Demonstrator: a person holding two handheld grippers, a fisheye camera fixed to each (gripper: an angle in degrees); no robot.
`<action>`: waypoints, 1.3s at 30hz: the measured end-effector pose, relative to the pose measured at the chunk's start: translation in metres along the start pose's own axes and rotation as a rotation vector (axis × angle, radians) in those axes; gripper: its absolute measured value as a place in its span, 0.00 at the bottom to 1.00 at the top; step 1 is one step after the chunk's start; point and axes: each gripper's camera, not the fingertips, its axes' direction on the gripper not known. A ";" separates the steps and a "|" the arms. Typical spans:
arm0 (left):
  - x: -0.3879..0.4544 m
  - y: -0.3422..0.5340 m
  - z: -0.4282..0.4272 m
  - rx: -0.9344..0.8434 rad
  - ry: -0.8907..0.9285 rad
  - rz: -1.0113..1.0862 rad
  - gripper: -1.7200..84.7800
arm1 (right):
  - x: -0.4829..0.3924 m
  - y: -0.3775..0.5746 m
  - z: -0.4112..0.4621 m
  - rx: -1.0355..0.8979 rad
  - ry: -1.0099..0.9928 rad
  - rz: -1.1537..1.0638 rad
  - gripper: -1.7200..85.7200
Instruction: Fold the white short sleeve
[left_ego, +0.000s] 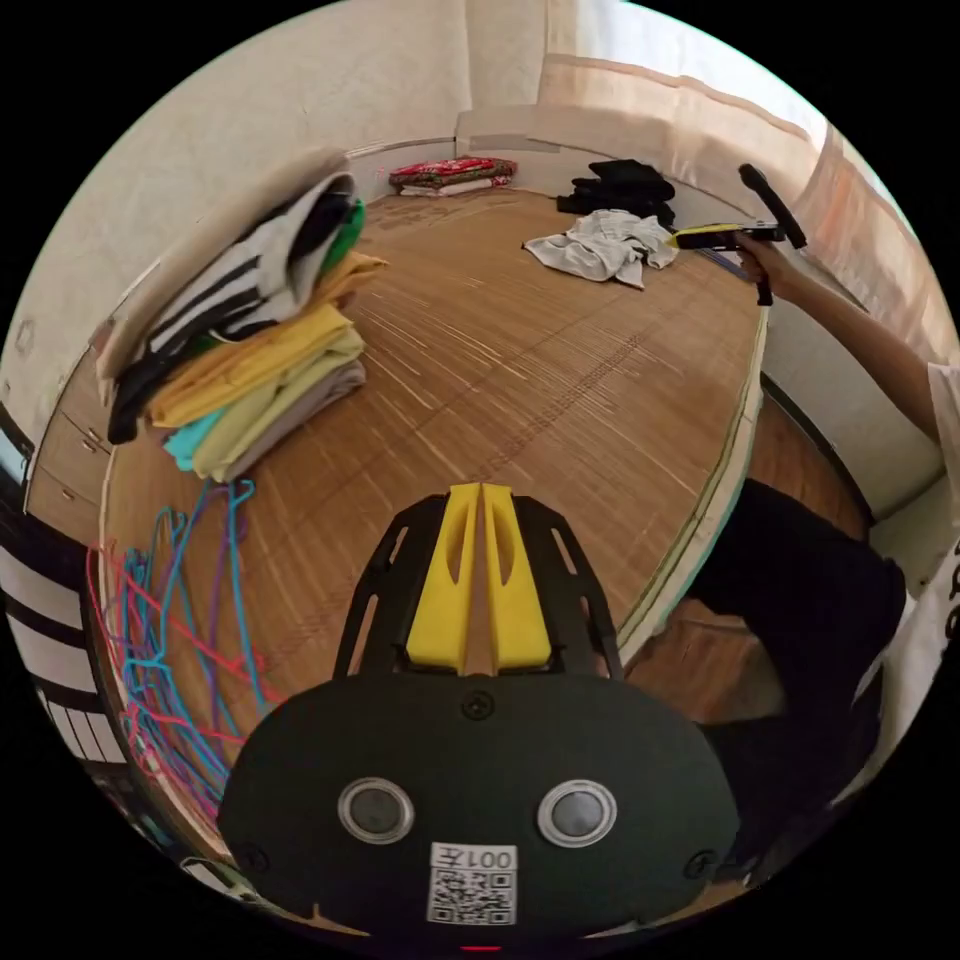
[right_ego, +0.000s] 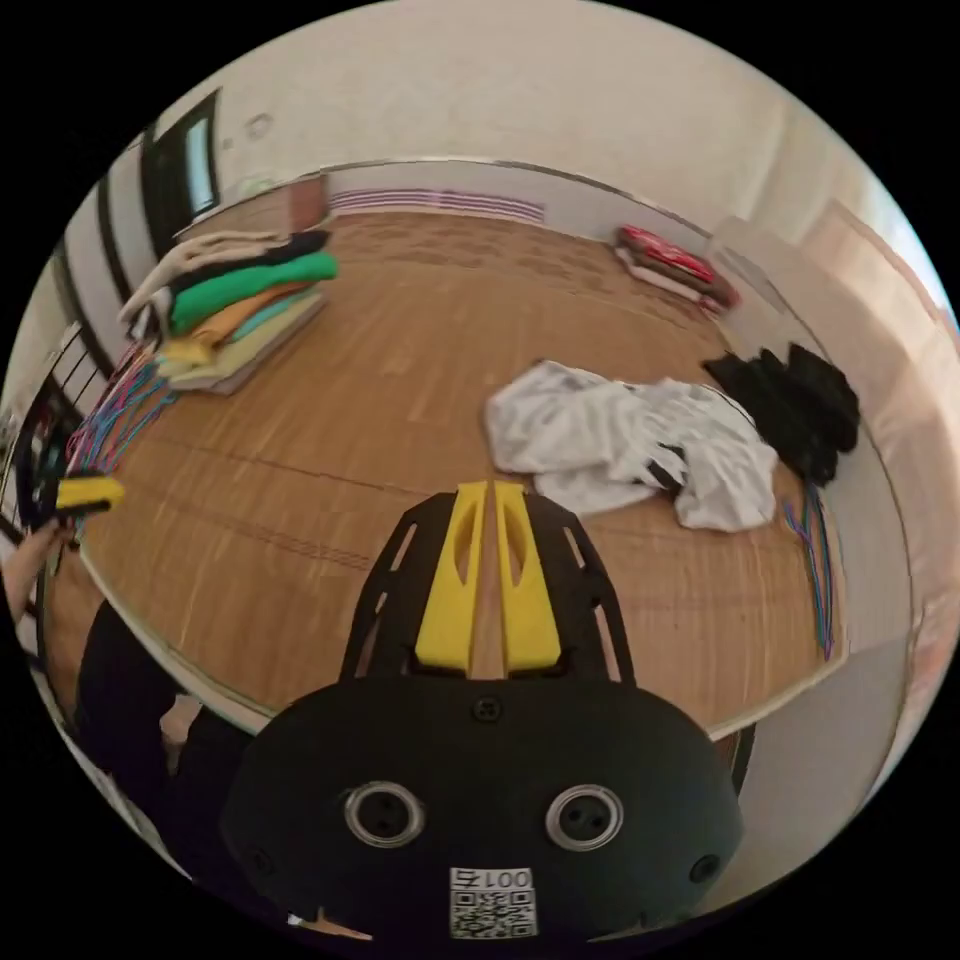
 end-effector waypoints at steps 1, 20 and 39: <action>0.011 0.000 0.009 -0.008 -0.016 -0.009 0.01 | 0.022 0.005 0.003 0.018 0.024 0.048 0.08; 0.085 0.046 0.033 -0.160 0.109 -0.161 0.01 | 0.092 0.053 0.123 -0.150 -0.016 0.128 0.05; 0.206 0.153 -0.031 -0.051 -0.068 0.105 0.13 | 0.001 0.272 -0.065 0.109 -0.966 -0.234 0.03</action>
